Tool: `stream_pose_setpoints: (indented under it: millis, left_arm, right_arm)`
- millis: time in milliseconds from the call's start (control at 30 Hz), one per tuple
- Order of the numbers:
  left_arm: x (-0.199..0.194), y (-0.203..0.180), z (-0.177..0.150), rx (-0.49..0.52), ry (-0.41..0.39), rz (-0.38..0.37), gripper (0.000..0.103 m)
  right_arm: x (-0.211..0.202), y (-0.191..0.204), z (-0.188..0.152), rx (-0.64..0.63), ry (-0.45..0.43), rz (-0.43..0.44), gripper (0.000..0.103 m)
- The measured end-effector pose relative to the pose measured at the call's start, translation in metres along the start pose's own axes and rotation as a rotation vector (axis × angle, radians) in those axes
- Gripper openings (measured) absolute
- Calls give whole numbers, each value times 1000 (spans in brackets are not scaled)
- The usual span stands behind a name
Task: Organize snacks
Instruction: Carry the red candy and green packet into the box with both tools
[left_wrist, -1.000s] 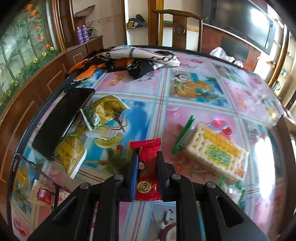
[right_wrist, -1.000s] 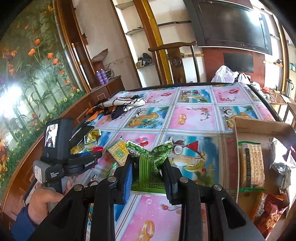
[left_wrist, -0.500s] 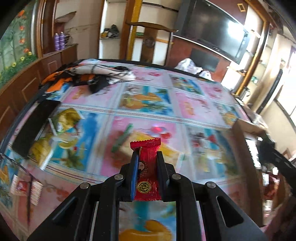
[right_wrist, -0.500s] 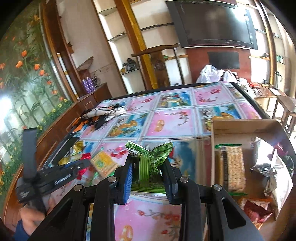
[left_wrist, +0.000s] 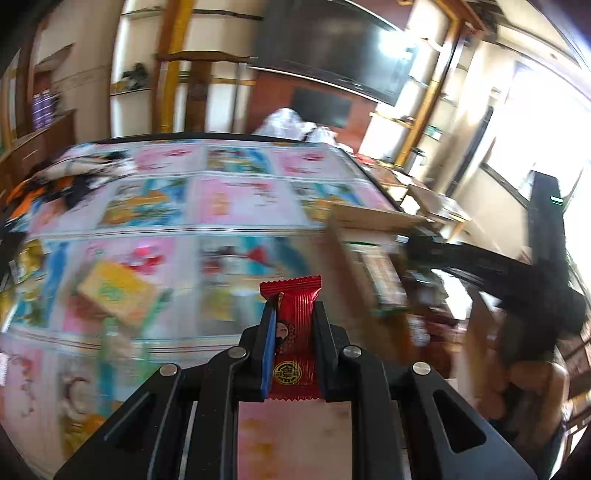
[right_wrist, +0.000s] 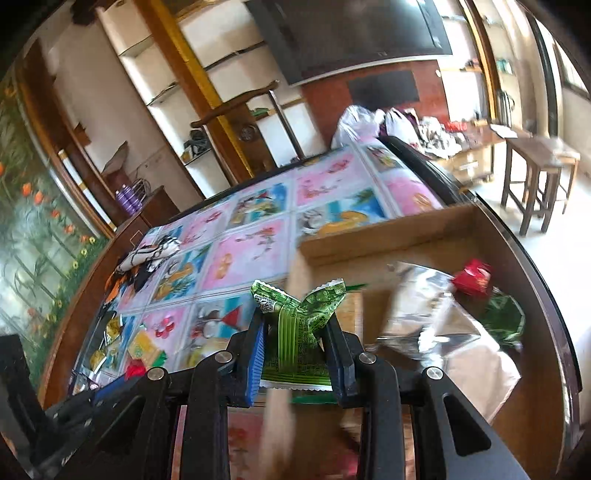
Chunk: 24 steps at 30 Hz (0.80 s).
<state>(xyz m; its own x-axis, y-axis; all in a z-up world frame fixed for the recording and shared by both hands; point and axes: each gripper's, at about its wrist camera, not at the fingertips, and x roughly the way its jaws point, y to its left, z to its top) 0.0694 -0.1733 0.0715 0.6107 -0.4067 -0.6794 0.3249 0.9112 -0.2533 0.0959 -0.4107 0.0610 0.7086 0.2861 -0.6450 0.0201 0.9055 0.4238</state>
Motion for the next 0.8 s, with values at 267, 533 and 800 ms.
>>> stream_pose_setpoints:
  millis: [267,533,800]
  left_arm:
    - [22,-73,-13,93,50,-106,17]
    - [45,-109,-26,159,63,-112,17]
    - [53,-105,-22,160,27,-81,18]
  right_arm:
    - [16,-22,-2,26,95,18,31]
    - [11,-40,0,42,92,-104,31]
    - [9,-42,1,28,96,-127,31]
